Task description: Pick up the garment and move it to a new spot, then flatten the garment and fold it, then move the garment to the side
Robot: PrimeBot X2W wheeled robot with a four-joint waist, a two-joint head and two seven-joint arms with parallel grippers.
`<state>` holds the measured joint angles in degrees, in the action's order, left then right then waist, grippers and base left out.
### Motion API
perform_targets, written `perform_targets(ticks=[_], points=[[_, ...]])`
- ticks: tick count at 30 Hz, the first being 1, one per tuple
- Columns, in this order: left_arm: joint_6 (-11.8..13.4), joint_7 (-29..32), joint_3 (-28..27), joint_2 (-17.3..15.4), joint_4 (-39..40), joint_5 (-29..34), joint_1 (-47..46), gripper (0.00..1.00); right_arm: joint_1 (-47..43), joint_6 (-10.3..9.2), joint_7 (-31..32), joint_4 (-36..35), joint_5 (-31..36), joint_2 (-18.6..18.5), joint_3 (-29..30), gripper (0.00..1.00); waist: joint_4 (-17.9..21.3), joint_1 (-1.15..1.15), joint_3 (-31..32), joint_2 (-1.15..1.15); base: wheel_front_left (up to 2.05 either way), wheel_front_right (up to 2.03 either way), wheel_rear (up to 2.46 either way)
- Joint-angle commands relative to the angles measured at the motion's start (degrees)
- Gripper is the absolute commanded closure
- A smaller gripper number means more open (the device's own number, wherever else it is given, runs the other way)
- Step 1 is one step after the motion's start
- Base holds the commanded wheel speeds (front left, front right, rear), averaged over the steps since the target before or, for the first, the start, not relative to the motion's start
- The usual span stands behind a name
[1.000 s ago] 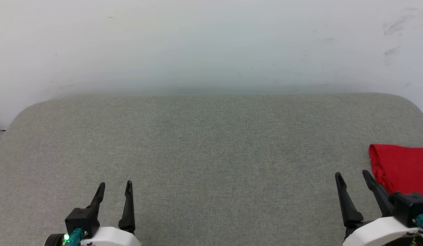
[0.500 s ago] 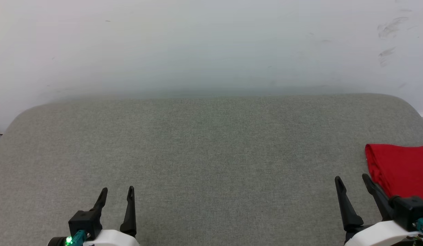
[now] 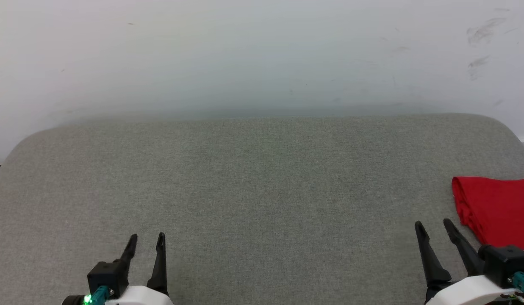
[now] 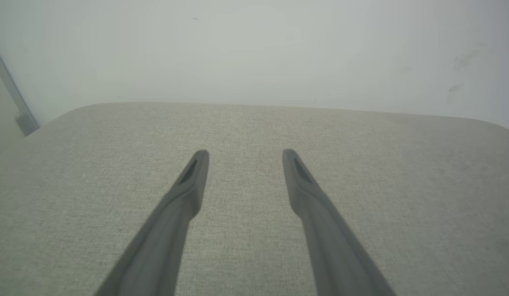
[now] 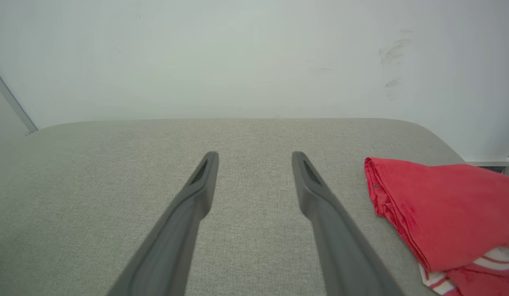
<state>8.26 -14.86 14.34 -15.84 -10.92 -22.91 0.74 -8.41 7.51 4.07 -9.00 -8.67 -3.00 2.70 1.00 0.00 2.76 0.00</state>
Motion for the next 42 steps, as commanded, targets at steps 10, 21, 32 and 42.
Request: perform_targets(ticks=[10, 21, 32, 42], points=[[-1.79, 2.51, -2.23, 1.76, -1.01, -7.93, -0.39, 1.00, 1.38, 0.01, -0.20, 3.14, -9.87, -0.35, -0.14, 1.00, -0.06, 0.01, -0.20, 0.00, 0.00, 0.00, 0.00], [-3.93, 5.39, -5.13, 3.44, -1.47, -17.29, -1.57, 1.00, 3.61, 0.00, -0.26, 6.25, -21.64, -0.76, -0.11, 1.00, -0.15, 0.00, -0.46, 0.00, 0.00, 0.00, 0.00], [-5.86, 7.94, -7.65, 4.92, -1.66, -25.55, -2.51, 1.00, 5.40, 0.00, -0.24, 8.85, -31.89, -1.01, 0.04, 1.00, -0.24, 0.00, -0.72, 0.00, 0.00, 0.00, 0.00], [-7.39, 10.02, -9.70, 6.20, -1.84, -32.24, -3.33, 1.00, 6.93, 0.00, -0.14, 10.98, -40.08, -1.15, 0.24, 1.00, -0.32, 0.00, -0.95, 0.00, 0.00, 0.00, 0.00]])
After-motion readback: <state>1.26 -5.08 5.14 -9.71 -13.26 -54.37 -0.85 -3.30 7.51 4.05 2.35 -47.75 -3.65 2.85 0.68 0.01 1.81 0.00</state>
